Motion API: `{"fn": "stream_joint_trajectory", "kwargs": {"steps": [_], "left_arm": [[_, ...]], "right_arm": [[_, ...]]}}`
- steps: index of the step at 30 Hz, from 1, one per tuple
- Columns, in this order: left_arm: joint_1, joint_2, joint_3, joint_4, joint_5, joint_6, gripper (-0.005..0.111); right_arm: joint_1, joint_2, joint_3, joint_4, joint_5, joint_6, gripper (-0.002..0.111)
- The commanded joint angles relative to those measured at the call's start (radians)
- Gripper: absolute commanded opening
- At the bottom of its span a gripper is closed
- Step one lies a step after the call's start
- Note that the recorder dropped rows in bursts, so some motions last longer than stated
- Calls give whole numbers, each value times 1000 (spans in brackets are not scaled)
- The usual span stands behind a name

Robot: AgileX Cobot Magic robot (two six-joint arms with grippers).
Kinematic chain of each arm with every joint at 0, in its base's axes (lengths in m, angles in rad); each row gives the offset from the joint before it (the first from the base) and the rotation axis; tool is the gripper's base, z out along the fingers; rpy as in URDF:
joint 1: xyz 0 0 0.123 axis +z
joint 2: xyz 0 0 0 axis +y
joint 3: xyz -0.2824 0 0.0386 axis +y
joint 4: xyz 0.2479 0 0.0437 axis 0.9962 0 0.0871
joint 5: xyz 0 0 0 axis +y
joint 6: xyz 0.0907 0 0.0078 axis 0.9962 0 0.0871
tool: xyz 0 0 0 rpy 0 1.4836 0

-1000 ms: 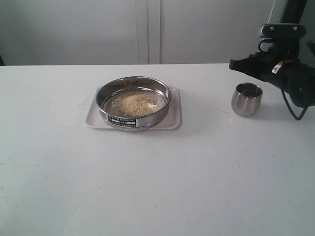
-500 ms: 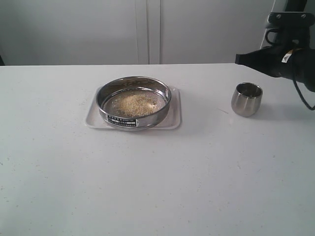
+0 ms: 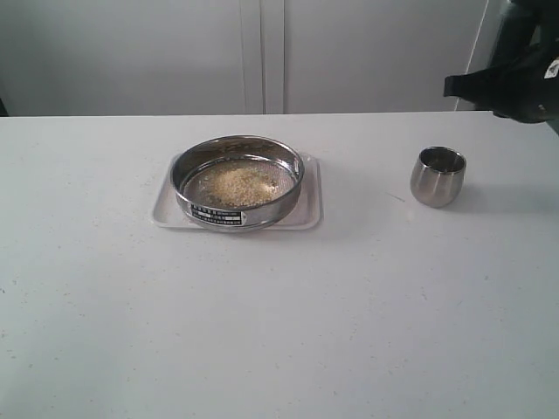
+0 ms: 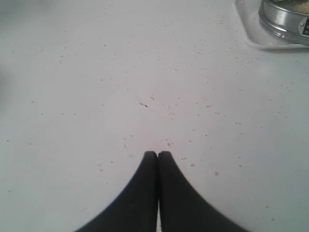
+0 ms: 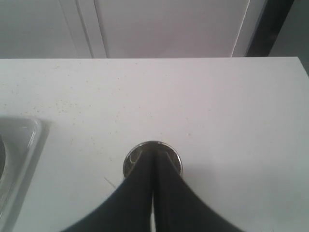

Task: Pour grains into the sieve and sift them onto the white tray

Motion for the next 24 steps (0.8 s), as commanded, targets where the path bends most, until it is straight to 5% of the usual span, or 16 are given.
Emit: {"fn": "stream_joint_trajectory", "kwargs": {"steps": [1,24], "left_arm": [[2,-4,4,-7,0,0,0],[2,-4,4,-7,0,0,0]], "right_arm": [[-1,-81,-6,13,143,-6,0],[-1,-251,-24,65,761,-149,0]]}}
